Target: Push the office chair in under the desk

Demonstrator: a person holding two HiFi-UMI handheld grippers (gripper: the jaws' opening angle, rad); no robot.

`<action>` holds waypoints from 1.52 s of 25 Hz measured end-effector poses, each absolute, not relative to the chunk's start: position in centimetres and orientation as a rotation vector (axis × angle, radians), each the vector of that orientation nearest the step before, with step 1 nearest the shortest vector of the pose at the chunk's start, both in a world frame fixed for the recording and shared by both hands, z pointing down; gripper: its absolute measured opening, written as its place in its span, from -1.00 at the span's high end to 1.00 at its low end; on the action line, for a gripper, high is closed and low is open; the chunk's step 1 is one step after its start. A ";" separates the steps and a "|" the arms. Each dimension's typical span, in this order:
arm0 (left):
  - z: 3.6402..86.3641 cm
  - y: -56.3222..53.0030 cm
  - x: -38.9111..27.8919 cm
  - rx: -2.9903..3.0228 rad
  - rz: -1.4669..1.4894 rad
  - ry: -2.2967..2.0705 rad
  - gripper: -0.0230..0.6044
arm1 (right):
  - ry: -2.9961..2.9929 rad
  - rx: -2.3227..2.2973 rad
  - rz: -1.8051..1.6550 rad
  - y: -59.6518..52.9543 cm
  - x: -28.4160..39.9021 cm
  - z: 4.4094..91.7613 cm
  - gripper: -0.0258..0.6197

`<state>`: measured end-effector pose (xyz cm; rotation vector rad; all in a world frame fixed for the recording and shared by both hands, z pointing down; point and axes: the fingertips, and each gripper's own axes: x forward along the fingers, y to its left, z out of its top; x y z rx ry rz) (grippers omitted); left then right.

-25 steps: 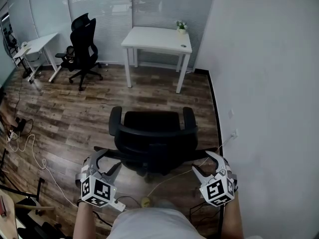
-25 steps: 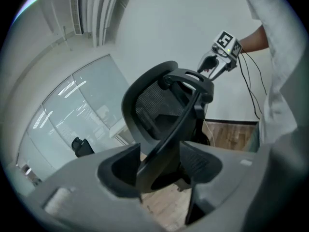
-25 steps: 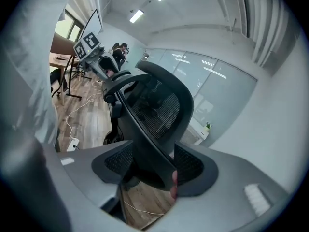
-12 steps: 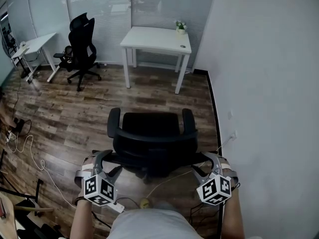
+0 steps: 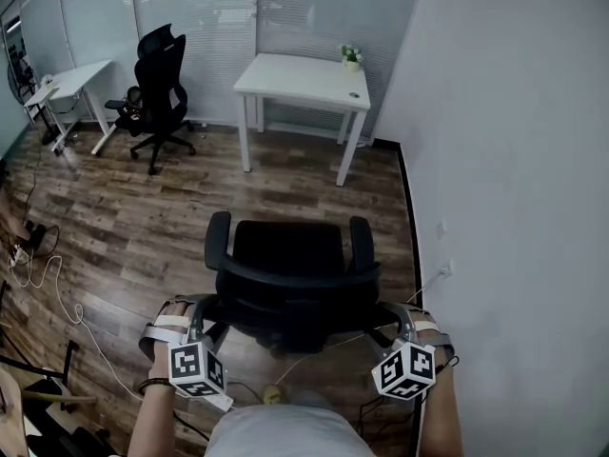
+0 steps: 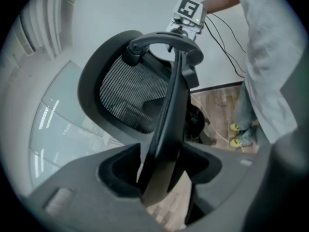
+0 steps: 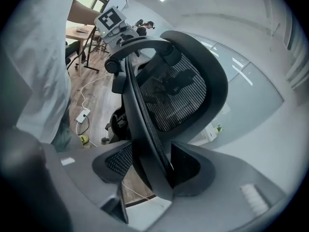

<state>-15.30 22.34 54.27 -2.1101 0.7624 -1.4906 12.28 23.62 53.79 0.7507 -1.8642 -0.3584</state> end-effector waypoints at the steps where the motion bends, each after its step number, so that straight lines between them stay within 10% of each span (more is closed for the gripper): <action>1: 54.3 22.2 -15.4 -2.089 -1.501 0.756 0.18 | -1.863 0.741 -0.344 23.6 12.3 53.8 0.17; 38: 56.0 11.4 -14.1 -1.978 -1.473 0.598 0.58 | -1.807 0.664 -0.240 11.5 13.4 54.6 0.16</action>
